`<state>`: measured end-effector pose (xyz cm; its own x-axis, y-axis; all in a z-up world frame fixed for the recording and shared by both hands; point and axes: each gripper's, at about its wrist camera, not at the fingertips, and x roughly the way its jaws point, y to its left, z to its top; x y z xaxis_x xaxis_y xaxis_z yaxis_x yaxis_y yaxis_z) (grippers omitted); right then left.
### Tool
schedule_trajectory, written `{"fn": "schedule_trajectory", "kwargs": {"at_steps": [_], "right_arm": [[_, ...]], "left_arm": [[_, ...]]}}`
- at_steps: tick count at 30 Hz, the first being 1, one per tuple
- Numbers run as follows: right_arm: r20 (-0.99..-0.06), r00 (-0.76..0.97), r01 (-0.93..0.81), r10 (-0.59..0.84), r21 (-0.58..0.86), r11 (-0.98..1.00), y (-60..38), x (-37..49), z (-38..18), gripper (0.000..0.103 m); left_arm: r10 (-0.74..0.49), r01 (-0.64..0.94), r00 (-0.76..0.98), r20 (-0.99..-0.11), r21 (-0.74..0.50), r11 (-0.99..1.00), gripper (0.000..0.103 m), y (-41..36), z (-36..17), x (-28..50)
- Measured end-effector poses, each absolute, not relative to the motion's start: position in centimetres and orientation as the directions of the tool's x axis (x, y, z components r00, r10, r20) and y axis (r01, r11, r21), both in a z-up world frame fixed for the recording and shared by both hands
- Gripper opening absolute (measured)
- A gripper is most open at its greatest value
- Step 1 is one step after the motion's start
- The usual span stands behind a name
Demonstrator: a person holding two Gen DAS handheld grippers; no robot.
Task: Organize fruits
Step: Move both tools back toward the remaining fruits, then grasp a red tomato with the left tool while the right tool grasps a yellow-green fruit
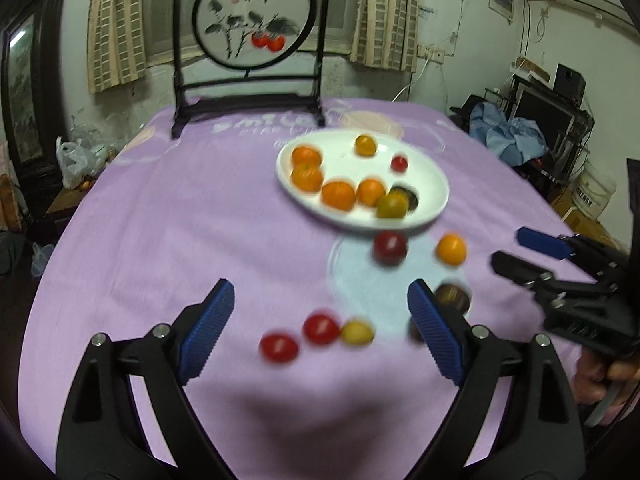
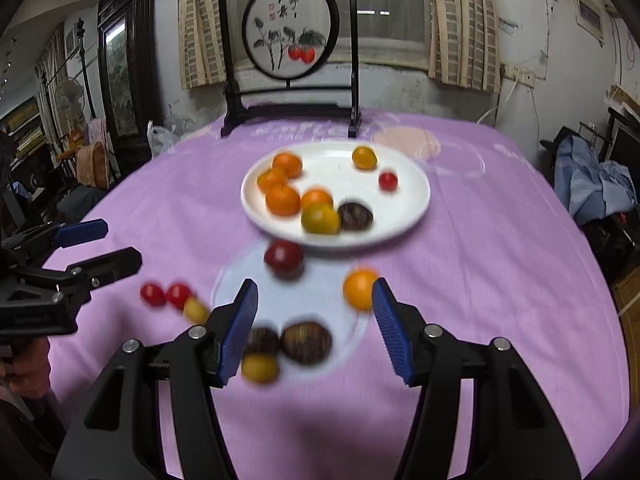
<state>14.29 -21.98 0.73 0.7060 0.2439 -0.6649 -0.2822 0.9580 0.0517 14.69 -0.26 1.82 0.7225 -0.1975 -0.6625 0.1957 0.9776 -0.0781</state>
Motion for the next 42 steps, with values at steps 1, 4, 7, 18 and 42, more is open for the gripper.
{"fn": "schedule_trajectory", "kwargs": {"at_steps": [1,4,7,18,42], "right_arm": [[-0.677,0.694,-0.289,0.245,0.05,0.956,-21.9,13.8,0.2,0.06],[-0.712,0.658,-0.309,0.247,0.044,0.95,-21.2,12.9,-1.3,0.06],[-0.738,0.626,-0.324,0.253,0.049,0.945,-20.4,12.9,-2.3,0.06],[-0.797,0.543,-0.37,0.265,0.056,0.927,-17.5,14.5,-4.3,0.049],[-0.766,0.556,-0.358,0.322,0.129,0.925,-19.3,11.3,-2.7,0.029]], "left_arm": [[-0.199,0.196,0.716,-0.669,-0.08,0.977,0.09,0.0,1.2,14.3],[-0.205,0.195,0.689,-0.695,-0.094,0.976,0.09,1.0,-1.0,13.0],[-0.206,0.186,0.674,-0.709,-0.107,0.977,0.09,1.7,-2.3,12.7],[-0.248,0.198,0.673,-0.697,-0.153,0.968,0.09,2.3,-2.7,12.7],[-0.272,0.295,0.546,-0.793,-0.122,0.948,0.047,3.0,-4.6,17.6]]}}
